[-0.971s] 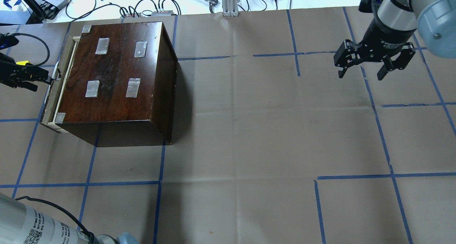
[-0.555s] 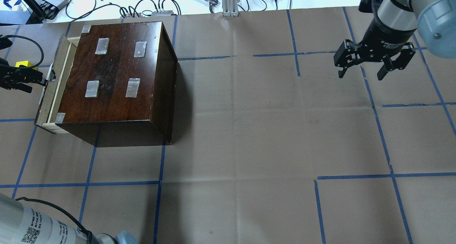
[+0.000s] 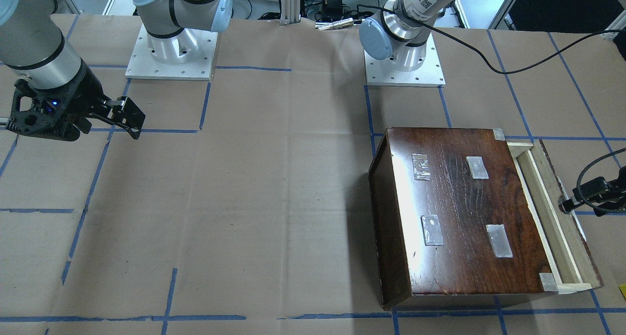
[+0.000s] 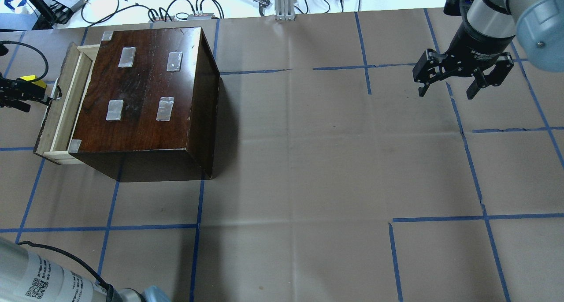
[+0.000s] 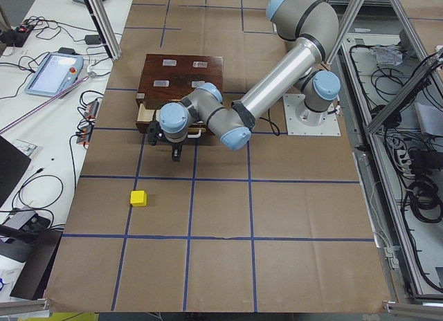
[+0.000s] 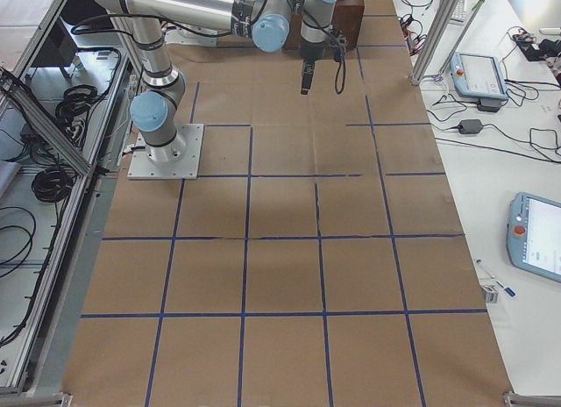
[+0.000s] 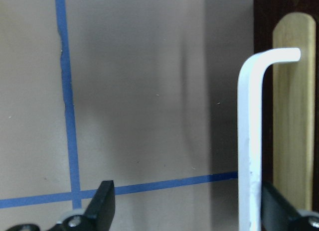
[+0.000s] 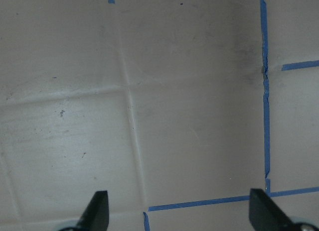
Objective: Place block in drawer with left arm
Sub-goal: 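Pull the drawer open outward with the left gripper, then release the handle and move the left gripper over the yellow cube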
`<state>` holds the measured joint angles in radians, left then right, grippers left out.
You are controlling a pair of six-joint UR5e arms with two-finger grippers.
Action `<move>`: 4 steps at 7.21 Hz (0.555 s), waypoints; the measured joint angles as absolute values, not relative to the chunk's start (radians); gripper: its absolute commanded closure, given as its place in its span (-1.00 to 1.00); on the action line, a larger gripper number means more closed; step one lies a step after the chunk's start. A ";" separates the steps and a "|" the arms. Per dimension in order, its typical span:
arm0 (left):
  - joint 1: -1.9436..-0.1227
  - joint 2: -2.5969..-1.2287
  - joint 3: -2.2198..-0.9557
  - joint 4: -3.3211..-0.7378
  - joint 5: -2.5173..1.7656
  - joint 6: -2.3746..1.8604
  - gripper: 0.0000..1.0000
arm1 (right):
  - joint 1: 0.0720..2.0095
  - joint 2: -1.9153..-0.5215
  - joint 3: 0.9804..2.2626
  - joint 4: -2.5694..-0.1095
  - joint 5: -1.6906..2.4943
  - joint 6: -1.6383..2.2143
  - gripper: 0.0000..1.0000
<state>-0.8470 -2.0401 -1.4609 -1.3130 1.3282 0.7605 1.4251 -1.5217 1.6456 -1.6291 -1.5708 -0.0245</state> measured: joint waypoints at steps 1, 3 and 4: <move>-0.838 -2.041 -1.460 -1.313 1.331 0.761 -0.97 | 1.425 -1.522 1.645 -1.629 -1.571 -0.025 -1.00; -0.830 -2.044 -1.457 -1.312 1.339 0.763 -0.97 | 1.425 -1.522 1.645 -1.629 -1.571 -0.025 -1.00; -0.829 -2.047 -1.455 -1.309 1.352 0.771 -0.97 | 1.425 -1.522 1.646 -1.629 -1.571 -0.025 -1.00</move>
<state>-0.8286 -2.0474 -1.4549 -1.3087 1.3515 0.7713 1.4251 -1.5217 1.6457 -1.6291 -1.5708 -0.0246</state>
